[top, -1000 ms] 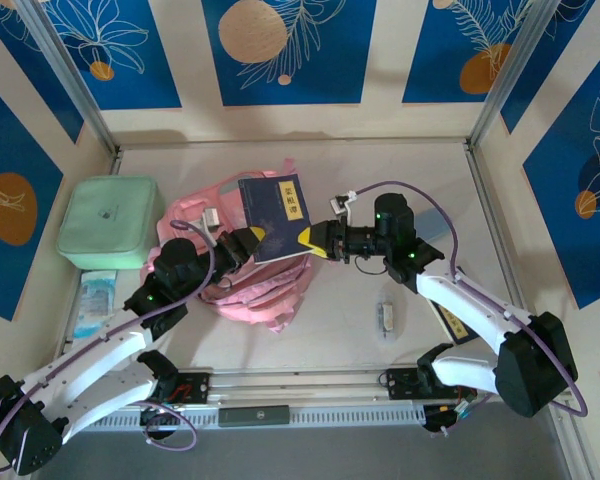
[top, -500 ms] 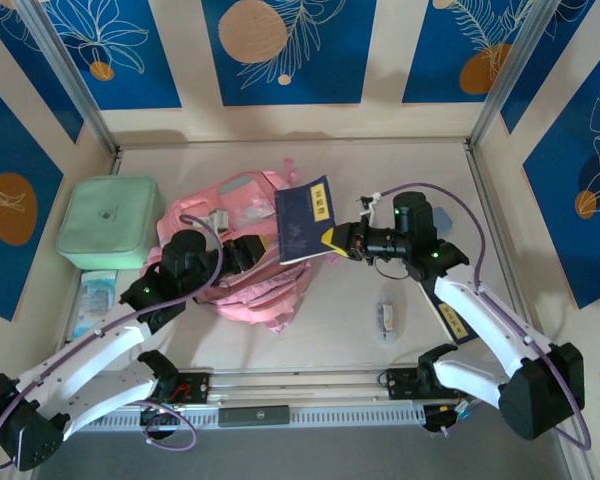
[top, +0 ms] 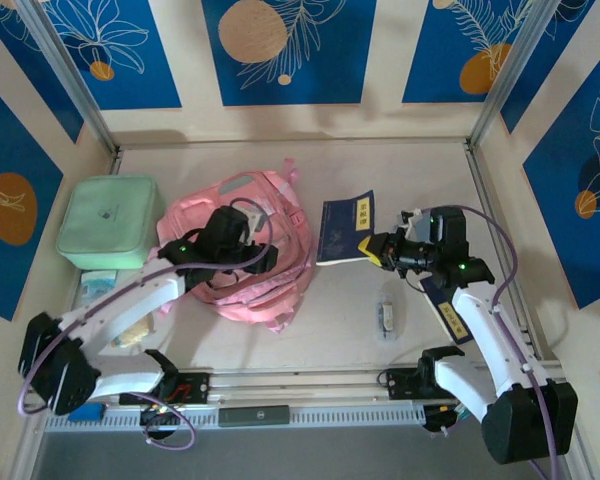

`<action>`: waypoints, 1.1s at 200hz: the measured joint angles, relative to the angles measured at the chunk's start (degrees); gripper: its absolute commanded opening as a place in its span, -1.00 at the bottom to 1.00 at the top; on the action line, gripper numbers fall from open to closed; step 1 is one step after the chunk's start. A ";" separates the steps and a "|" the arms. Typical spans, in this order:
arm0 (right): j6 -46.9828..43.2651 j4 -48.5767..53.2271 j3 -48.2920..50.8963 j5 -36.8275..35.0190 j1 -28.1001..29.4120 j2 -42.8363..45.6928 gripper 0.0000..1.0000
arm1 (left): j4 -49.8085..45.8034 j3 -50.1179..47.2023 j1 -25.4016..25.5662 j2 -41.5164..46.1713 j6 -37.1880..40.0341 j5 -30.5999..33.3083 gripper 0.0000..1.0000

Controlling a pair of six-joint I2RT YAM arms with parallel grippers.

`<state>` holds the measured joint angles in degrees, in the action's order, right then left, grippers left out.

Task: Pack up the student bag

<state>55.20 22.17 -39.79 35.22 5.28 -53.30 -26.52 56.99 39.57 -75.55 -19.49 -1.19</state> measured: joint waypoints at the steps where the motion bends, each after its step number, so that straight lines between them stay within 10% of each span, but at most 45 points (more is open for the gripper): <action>1: -0.02 0.09 0.04 0.04 -0.11 0.04 -1.00 | -0.04 0.11 0.00 -0.26 0.15 0.00 0.20; 105: -0.83 1.22 1.38 2.43 -2.78 1.40 -1.00 | -3.87 18.64 0.20 -25.42 9.49 0.72 0.02; 220: -1.03 1.29 2.51 3.87 -4.28 2.25 -1.00 | -5.27 19.47 1.29 -25.62 9.51 4.79 -1.00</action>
<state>54.17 23.46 -37.28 39.09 0.99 -51.05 -31.79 76.47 40.86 -101.16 -9.98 3.60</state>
